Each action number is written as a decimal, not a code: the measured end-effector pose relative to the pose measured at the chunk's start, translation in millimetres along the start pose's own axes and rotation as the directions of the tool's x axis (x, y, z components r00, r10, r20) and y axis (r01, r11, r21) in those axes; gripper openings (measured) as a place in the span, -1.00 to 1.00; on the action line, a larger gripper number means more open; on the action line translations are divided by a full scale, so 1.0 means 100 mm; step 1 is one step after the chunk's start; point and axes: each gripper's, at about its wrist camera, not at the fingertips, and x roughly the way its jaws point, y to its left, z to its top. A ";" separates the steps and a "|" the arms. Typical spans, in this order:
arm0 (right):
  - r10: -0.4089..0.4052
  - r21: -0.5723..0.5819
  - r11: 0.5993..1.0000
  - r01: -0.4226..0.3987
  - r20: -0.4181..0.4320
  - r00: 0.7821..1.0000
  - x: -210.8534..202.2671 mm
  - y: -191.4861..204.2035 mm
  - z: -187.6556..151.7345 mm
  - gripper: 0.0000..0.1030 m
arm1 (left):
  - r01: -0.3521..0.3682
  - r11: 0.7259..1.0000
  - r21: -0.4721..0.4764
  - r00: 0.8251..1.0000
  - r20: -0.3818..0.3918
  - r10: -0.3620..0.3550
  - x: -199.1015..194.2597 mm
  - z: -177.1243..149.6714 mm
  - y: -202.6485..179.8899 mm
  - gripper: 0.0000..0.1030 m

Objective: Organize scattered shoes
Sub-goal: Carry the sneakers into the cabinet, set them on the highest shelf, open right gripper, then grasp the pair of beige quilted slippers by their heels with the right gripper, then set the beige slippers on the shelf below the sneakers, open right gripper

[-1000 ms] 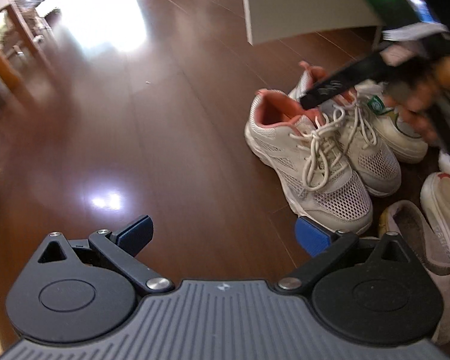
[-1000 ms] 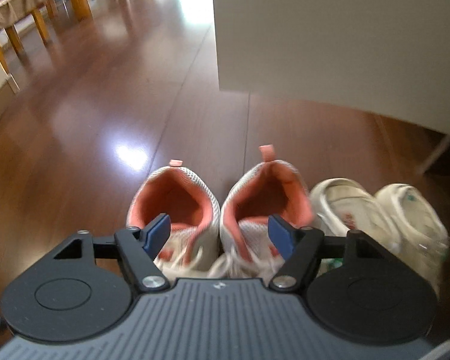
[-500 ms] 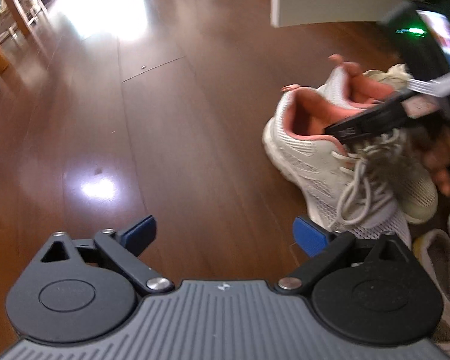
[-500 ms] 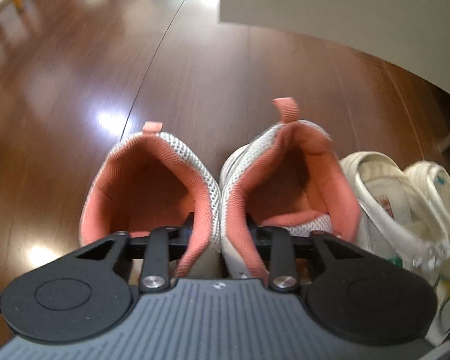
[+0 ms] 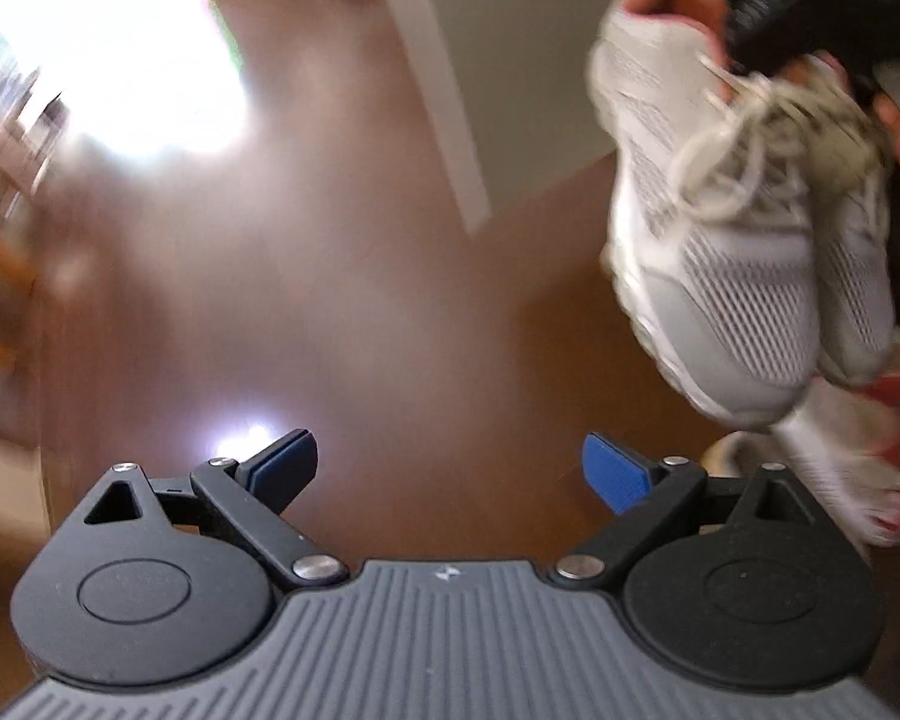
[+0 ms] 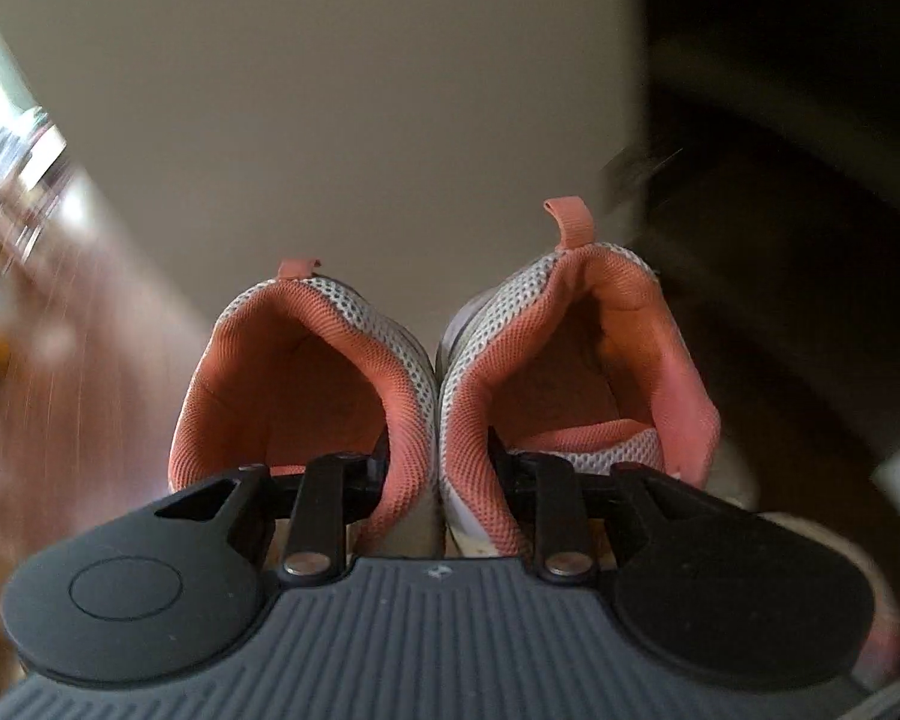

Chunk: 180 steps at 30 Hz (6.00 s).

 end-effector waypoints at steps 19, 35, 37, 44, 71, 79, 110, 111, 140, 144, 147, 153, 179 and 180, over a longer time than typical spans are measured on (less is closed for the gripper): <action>-0.554 0.551 0.726 0.412 0.113 0.825 -1.36 -1.03 2.11 -0.53 | 0.340 0.732 0.590 0.719 0.339 -0.607 -0.22 1.52 -1.43 0.95; -0.665 0.509 0.668 0.542 0.083 0.742 -0.97 -0.83 2.47 -0.49 | 0.551 0.642 0.533 0.557 0.338 -0.759 -0.09 2.49 -1.72 0.92; -0.668 0.476 0.685 0.552 0.107 0.736 -0.95 -0.78 2.44 -0.42 | 0.568 0.631 0.528 0.551 0.326 -0.768 -0.09 2.54 -1.72 0.92; -0.683 0.270 0.730 0.628 0.267 0.679 -1.08 -0.47 2.27 0.77 | 0.550 0.634 0.544 0.543 0.345 -0.766 -0.11 2.75 -1.71 0.91; -0.662 0.354 0.737 0.575 0.209 0.720 -1.33 -1.34 2.10 -0.22 | 0.468 0.575 0.672 0.534 0.304 -0.789 0.32 3.75 -1.99 0.89; -0.651 0.242 0.758 0.605 0.332 0.683 -1.20 -1.24 1.83 0.00 | 0.452 0.527 0.720 0.547 0.243 -0.801 0.57 3.99 -2.00 0.88; -0.547 0.275 0.833 0.480 0.277 0.790 -1.36 -1.06 1.16 -0.64 | 0.200 0.375 0.905 0.498 0.236 -0.834 -0.13 3.08 -1.91 0.89; -0.535 0.266 0.841 0.471 0.282 0.796 -1.38 -1.08 1.14 -0.64 | 0.209 0.382 0.900 0.501 0.236 -0.832 -0.14 3.01 -1.86 0.88; -0.232 -0.675 0.724 -0.142 -0.433 0.871 1.09 -0.62 -3.82 -0.26 | 0.394 0.874 0.284 0.918 -0.079 -0.388 0.46 -2.20 -0.41 0.88; -0.287 -0.759 0.624 -0.188 -0.446 0.848 1.29 -0.64 -4.08 -0.46 | 0.396 0.878 0.269 0.918 -0.098 -0.384 0.52 -2.30 -0.49 0.88; -0.287 -0.770 0.592 -0.239 -0.479 0.830 1.34 -0.63 -4.11 -0.65 | 0.385 0.884 0.266 0.923 -0.108 -0.370 0.49 -2.30 -0.50 0.88; -0.117 -0.465 0.872 -0.154 -0.503 0.857 0.83 -0.80 -3.37 -0.69 | 0.351 0.890 0.292 0.937 -0.104 -0.335 0.30 -2.08 -0.39 0.88; -0.417 0.519 0.796 0.310 0.100 0.904 0.24 -1.75 1.11 -0.68 | 0.391 0.715 0.579 0.823 0.127 -0.553 0.66 0.29 -0.88 0.88; -0.411 0.525 0.793 0.310 0.084 0.908 0.36 -1.83 1.16 -0.67 | 0.396 0.711 0.581 0.815 0.136 -0.564 0.71 0.36 -0.96 0.88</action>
